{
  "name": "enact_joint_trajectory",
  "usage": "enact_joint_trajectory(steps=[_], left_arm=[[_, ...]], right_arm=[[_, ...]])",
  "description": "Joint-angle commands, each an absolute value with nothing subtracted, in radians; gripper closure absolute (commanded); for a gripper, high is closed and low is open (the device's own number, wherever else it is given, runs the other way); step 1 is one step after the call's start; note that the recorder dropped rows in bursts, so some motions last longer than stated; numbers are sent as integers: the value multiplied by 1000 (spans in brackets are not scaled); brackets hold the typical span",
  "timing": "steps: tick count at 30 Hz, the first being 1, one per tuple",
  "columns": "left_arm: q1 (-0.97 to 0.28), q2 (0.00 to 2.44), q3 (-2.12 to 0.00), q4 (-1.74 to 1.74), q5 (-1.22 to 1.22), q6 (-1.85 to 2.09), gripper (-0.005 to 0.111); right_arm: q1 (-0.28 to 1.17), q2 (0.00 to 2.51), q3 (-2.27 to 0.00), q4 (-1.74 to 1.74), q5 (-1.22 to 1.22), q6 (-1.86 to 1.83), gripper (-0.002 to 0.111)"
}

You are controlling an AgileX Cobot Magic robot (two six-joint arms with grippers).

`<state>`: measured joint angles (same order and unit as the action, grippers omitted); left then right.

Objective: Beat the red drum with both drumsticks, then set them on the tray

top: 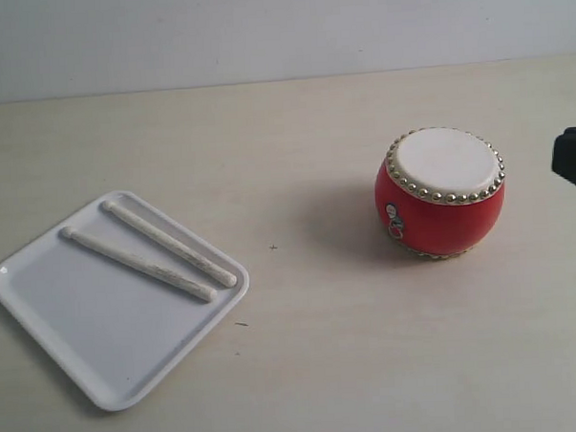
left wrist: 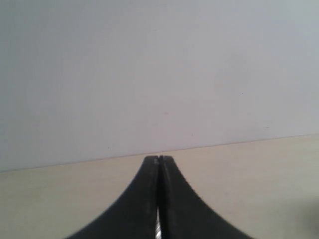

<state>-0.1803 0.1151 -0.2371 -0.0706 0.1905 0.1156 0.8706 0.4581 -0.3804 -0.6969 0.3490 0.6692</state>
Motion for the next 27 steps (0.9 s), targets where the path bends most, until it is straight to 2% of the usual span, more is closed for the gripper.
enact_joint_trajectory(steps=[1,27], left_arm=[[-189,117,-243,-73,188,104,107],[-189,117,-243,-73,188,104,107]], right_arm=[[872,499,-374,-705,300,686,108],[846,480,-374,-735,287,663,108]])
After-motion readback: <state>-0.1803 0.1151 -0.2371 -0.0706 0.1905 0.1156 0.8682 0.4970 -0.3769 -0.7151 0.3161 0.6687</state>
